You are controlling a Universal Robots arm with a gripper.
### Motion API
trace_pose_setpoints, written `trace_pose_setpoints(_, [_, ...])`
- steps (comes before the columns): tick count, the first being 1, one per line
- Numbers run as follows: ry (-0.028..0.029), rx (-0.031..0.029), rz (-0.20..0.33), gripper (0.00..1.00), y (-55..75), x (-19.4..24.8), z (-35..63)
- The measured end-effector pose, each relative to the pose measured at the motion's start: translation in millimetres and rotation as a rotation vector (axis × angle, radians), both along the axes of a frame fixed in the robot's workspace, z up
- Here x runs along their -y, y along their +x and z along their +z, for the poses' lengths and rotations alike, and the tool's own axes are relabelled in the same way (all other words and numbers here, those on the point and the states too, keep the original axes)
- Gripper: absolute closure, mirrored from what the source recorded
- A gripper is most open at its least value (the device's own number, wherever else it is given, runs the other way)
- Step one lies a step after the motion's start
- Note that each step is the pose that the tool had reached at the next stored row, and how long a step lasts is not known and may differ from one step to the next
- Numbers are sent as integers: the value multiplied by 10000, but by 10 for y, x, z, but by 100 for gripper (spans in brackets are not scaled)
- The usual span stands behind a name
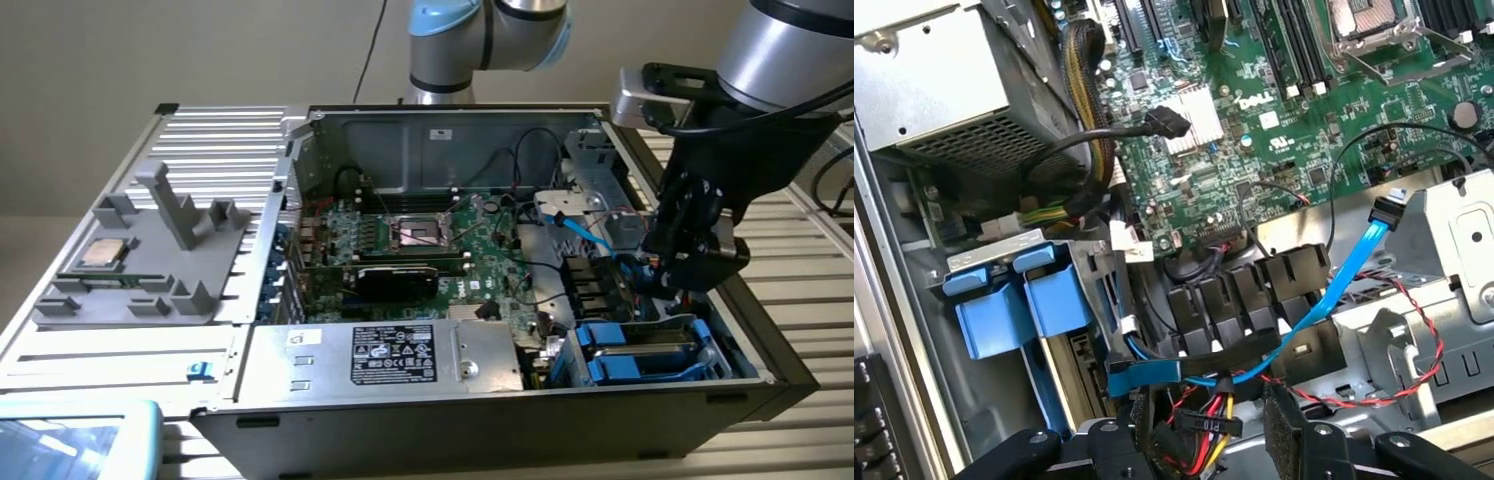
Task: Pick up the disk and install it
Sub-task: 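Insert the disk into the insertion slot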
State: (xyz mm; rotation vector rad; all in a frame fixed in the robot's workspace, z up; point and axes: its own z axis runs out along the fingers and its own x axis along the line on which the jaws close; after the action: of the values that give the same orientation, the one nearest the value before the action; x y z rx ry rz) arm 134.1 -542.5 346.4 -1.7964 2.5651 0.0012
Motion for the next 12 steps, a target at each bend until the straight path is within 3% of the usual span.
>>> trace_pose_setpoints(8, [16,3,-297,42,-23,0,-4])
trace_pose_setpoints(12, [69,3,-615,42,-25,-1,-10])
